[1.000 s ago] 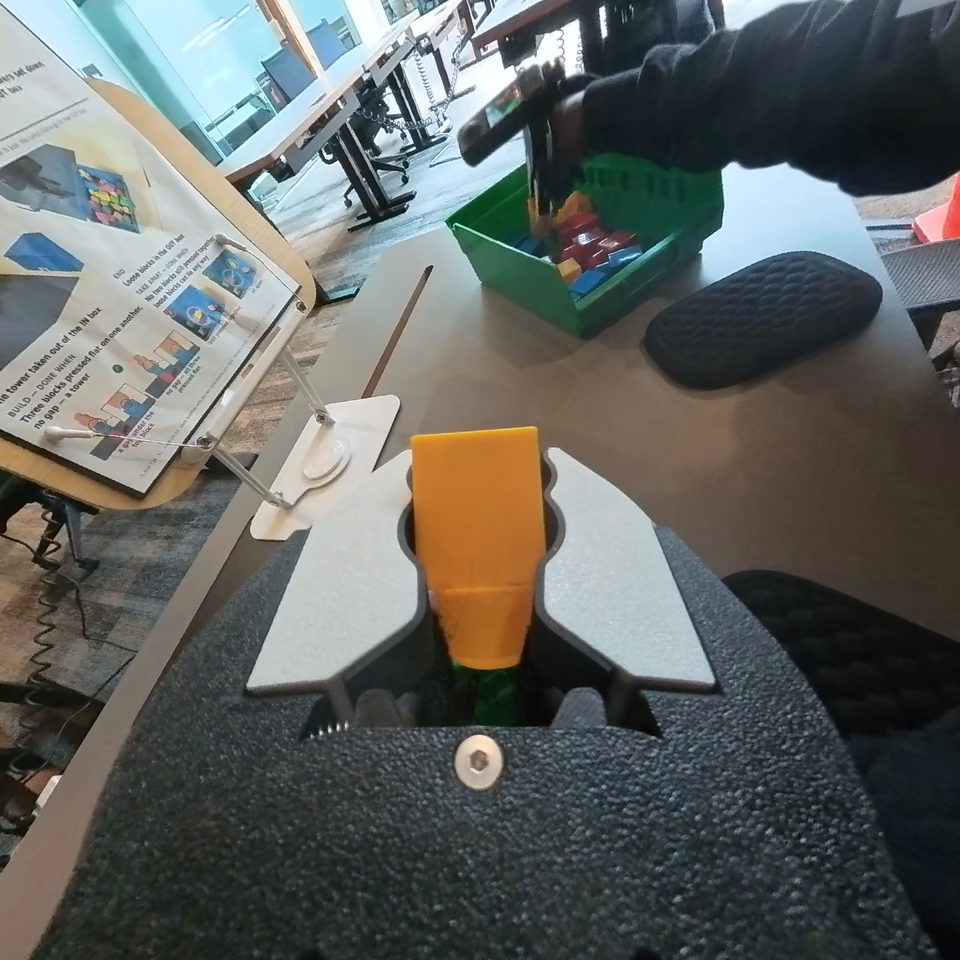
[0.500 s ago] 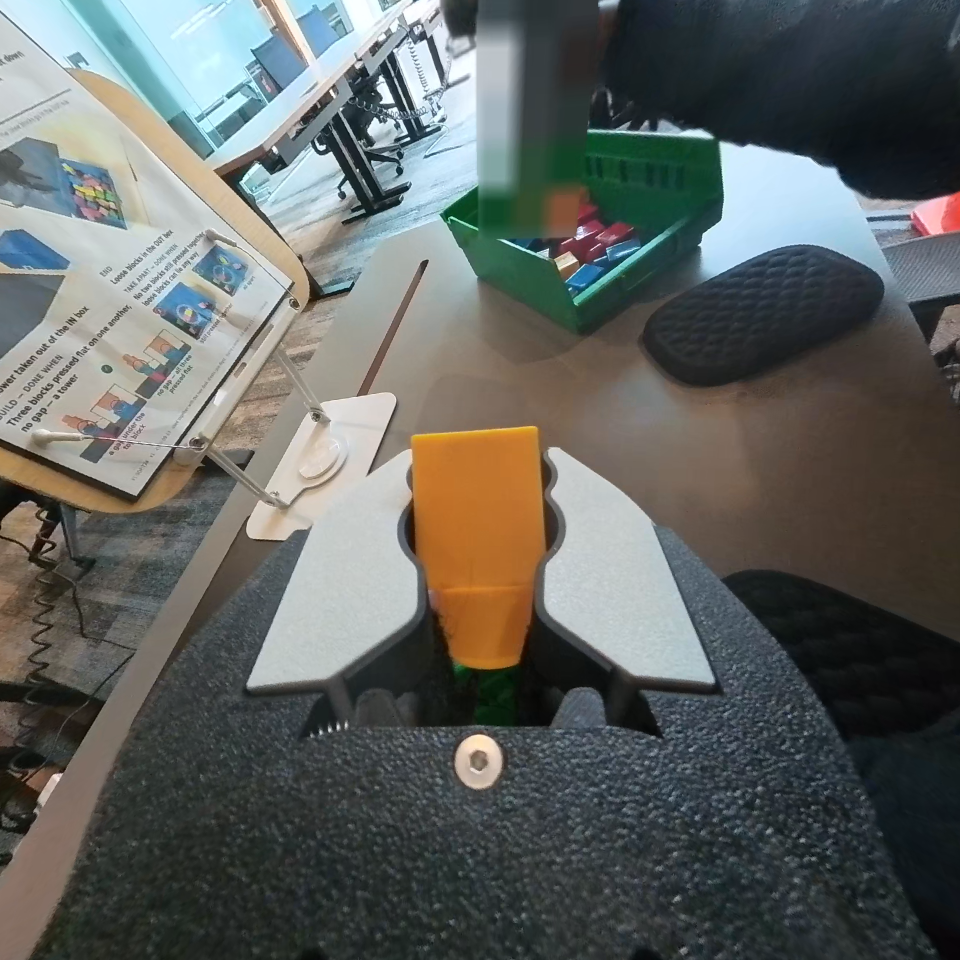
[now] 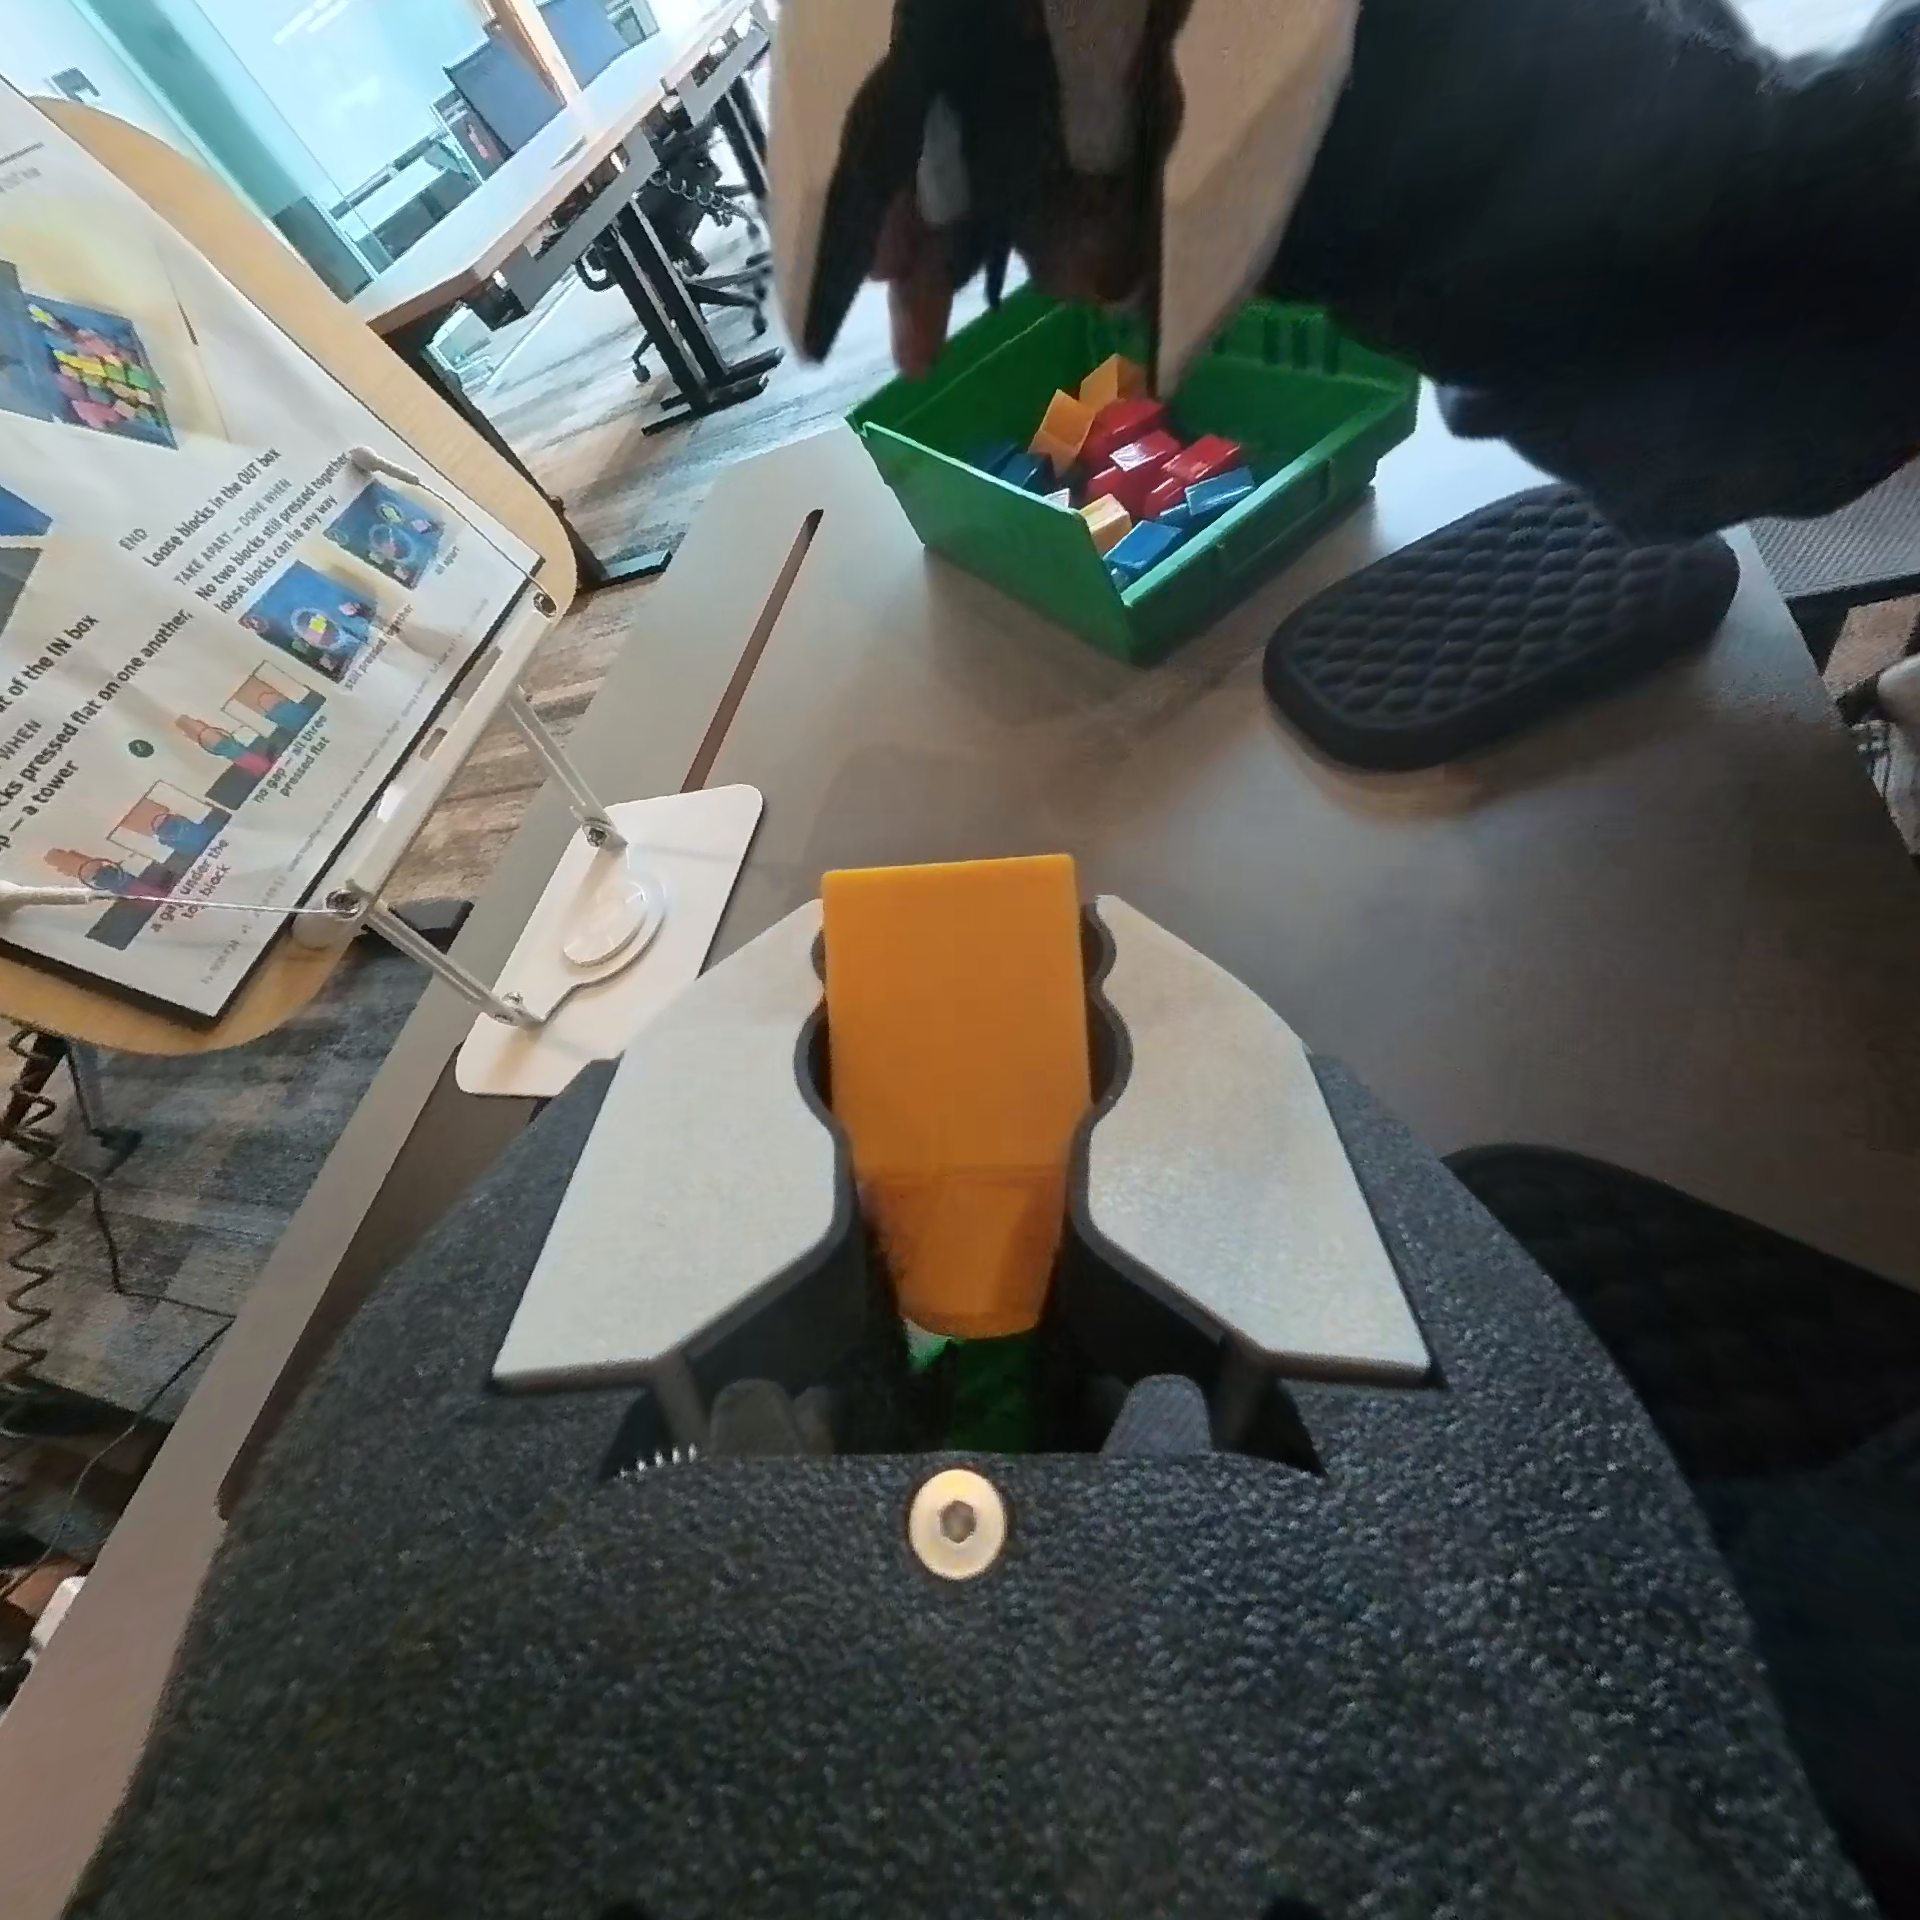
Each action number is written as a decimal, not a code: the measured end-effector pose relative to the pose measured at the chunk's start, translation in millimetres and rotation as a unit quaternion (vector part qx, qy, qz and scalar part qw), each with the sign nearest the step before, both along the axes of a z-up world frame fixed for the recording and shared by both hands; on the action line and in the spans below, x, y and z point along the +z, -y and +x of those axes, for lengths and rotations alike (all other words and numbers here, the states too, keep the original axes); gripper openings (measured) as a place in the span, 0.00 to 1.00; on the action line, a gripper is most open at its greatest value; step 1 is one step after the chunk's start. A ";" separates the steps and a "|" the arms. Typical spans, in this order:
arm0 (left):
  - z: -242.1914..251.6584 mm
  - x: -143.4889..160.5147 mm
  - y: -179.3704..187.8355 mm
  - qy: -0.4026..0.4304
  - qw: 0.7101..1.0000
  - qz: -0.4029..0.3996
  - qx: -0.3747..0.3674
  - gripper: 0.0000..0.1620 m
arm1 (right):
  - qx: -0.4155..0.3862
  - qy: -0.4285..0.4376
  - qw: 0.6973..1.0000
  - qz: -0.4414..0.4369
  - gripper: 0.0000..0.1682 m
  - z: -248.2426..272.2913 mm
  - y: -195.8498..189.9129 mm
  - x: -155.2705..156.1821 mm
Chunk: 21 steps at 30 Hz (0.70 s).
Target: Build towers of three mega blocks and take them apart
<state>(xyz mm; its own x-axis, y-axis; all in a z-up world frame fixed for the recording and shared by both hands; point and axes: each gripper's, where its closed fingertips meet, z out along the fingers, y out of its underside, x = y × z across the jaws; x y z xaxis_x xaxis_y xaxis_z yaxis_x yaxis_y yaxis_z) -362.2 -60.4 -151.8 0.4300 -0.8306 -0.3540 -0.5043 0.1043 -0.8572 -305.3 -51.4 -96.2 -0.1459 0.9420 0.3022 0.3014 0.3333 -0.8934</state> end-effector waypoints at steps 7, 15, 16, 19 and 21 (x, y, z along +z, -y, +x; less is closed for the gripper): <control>5.3 0.3 1.6 -0.002 1.000 -0.001 -0.010 0.26 | 0.064 0.016 0.998 0.003 0.32 -63.1 33.3 -18.7; 13.5 3.7 7.2 0.000 0.999 0.004 -0.034 0.26 | 0.085 0.003 0.996 0.005 0.23 -77.6 38.0 -23.6; 13.7 3.3 7.5 -0.001 0.999 0.003 -0.034 0.26 | 0.092 -0.006 0.996 0.007 0.20 -78.1 40.1 -22.7; 12.1 2.8 7.1 -0.003 1.000 0.005 -0.030 0.26 | 0.092 -0.018 0.996 0.007 0.20 -79.5 40.2 -22.8; 10.9 2.4 5.8 -0.001 1.000 0.004 -0.025 0.26 | 0.089 -0.023 0.996 0.006 0.20 -80.2 39.0 -23.0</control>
